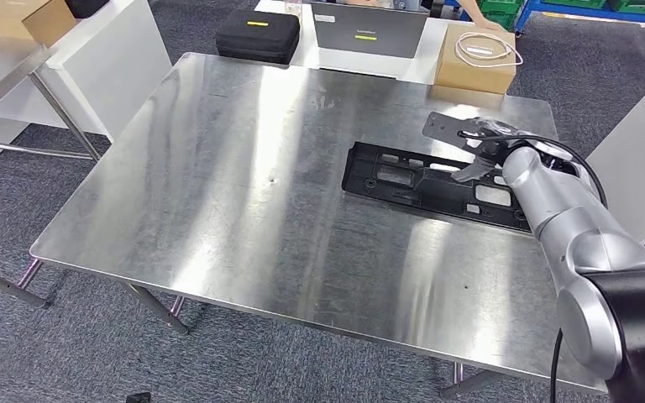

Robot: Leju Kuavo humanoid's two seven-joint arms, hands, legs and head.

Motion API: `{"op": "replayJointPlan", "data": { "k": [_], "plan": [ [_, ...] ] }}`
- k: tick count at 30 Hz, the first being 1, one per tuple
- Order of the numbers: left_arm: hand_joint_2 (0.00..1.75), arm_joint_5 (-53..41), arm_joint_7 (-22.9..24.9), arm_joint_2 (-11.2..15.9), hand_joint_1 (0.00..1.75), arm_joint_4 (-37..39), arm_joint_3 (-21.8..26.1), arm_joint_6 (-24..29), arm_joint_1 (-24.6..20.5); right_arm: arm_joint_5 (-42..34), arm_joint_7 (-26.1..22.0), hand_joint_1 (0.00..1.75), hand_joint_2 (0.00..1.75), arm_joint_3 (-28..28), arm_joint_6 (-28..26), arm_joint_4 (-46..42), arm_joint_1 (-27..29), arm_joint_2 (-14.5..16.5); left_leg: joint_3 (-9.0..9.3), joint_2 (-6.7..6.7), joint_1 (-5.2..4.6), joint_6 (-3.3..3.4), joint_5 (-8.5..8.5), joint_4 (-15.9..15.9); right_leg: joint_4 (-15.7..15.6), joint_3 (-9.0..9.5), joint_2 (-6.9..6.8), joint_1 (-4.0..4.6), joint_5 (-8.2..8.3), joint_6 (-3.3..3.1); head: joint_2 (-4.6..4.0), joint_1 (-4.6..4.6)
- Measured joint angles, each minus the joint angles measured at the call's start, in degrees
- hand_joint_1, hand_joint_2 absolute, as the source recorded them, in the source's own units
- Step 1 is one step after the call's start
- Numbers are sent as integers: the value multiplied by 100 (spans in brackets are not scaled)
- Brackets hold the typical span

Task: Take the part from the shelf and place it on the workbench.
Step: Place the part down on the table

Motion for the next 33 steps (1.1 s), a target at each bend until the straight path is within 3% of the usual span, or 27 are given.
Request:
{"op": "replayJointPlan", "data": {
  "k": [12,17,21,23,25,27,28,29,31,33],
  "plan": [
    [0,-7,-20,9,0,0,0,-35,19,-20,80,0,175,0,-310,0,-3,-50,-4,-2,-8,14,-12,10,-2,1,0,-16,0,2,0,1],
    [0,-7,-20,21,0,0,0,-35,20,-26,90,0,175,2,-339,0,-2,-56,-14,-2,-19,62,-42,39,-3,2,0,-31,-8,22,0,0],
    [0,-10,-22,30,0,0,-1,-35,20,-32,114,0,175,2,-372,-7,-10,-68,18,4,-20,133,-26,-14,-8,1,-1,-35,-20,87,0,-1],
    [0,-18,-24,19,0,0,-2,-35,16,-43,127,0,175,2,-406,-16,-25,-103,76,13,16,195,25,-118,274,-149,-5,-25,-166,82,0,4],
    [0,-24,-26,11,0,0,-2,-35,13,-51,140,0,175,2,-420,-11,-29,-153,96,12,37,224,47,-159,1018,-538,-8,-46,-457,56,0,11],
    [0,-24,-26,8,0,0,-1,-35,17,-52,151,0,175,2,-421,6,-5,-190,93,4,41,219,45,-156,1672,-909,-9,-94,-626,98,0,9],
    [0,-24,-26,4,0,0,0,-36,19,-52,156,0,175,2,-422,13,7,-201,92,2,47,210,42,-154,1718,-964,-10,-122,-592,151,0,9],
    [0,-23,-26,-2,0,0,0,-38,20,-53,156,0,175,2,-425,16,13,-207,93,1,60,193,39,-149,1494,-883,-15,-157,-462,224,0,8],
    [0,-17,-26,-6,0,0,1,-47,21,-54,156,0,175,2,-431,18,7,-210,83,0,77,116,15,-108,653,-495,-48,-231,-116,367,0,13],
    [0,-7,-29,-2,0,0,2,-52,25,-54,157,0,175,2,-440,19,2,-197,57,0,71,17,-14,-52,121,-225,-64,-241,85,376,0,15]
  ]
}}
